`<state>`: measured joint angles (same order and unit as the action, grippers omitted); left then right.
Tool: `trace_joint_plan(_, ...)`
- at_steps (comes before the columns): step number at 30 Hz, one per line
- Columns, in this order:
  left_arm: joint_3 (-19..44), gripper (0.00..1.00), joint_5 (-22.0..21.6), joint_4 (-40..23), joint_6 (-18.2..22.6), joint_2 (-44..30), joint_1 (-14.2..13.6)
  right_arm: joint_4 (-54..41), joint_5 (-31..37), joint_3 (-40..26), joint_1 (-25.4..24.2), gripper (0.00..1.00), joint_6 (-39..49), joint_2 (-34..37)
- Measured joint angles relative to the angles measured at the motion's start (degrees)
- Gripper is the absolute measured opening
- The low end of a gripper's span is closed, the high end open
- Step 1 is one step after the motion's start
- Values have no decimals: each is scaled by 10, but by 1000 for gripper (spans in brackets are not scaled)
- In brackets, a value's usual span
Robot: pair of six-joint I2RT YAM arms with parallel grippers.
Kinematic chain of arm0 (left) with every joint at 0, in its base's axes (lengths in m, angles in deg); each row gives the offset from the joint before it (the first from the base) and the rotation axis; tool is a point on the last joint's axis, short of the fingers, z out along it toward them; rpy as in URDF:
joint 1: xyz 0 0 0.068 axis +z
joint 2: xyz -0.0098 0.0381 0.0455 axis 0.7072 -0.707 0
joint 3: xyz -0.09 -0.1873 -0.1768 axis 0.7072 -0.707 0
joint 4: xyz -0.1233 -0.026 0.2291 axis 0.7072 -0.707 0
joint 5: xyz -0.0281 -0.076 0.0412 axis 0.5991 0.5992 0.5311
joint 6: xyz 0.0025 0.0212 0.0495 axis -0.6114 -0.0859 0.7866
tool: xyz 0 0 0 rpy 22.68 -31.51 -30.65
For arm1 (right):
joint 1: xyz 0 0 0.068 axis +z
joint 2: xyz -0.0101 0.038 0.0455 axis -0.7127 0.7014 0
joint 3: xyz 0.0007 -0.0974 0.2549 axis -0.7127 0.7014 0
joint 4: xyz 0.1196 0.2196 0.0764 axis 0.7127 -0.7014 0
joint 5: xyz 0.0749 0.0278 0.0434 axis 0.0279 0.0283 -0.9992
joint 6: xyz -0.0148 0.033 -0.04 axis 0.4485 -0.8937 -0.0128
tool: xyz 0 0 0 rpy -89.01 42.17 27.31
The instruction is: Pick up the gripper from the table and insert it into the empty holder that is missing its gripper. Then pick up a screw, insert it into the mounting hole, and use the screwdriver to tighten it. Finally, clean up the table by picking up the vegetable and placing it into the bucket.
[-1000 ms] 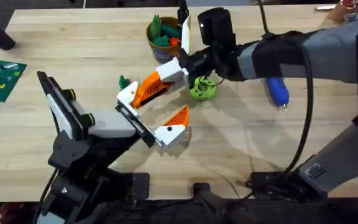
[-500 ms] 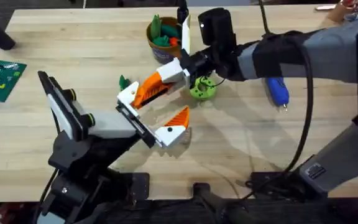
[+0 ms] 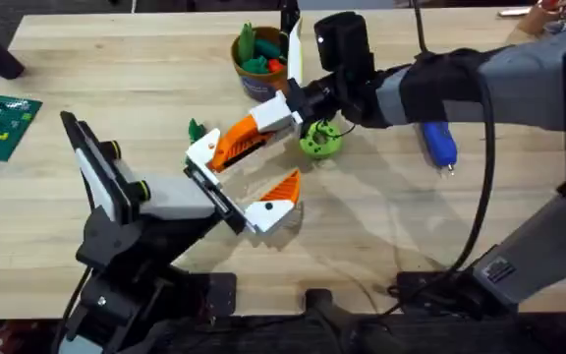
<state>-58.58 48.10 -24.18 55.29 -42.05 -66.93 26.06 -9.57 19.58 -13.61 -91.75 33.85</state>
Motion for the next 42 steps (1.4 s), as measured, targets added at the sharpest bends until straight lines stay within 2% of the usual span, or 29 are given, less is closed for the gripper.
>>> trace_joint_plan(17, 0, 984, 73, -1, 11, 0, 5, -1, -15, 3, -11, 22, 2, 0)
trace_joint_plan(33, 0, 984, 81, -2, 10, 0, 9, -1, -12, 4, -8, 20, -2, 0)
trace_joint_plan(34, 0, 984, 80, -2, 10, 0, 9, -1, -12, 4, -8, 67, -4, 0)
trace_joint_plan(36, 0, 984, 86, -3, 8, 0, 9, 0, -1, 4, -8, 348, -1, 0)
trace_joint_plan(40, 1, 984, 133, -5, 2, 0, 0, 6, 26, 4, -5, 916, 1, 0)
trace_joint_plan(41, 1, 984, 140, -6, 2, 0, 0, 6, 30, 4, -5, 971, 2, 0)
trace_joint_plan(42, 1, 984, 146, -6, 1, 0, 0, 6, 33, 4, -4, 986, 3, 0)
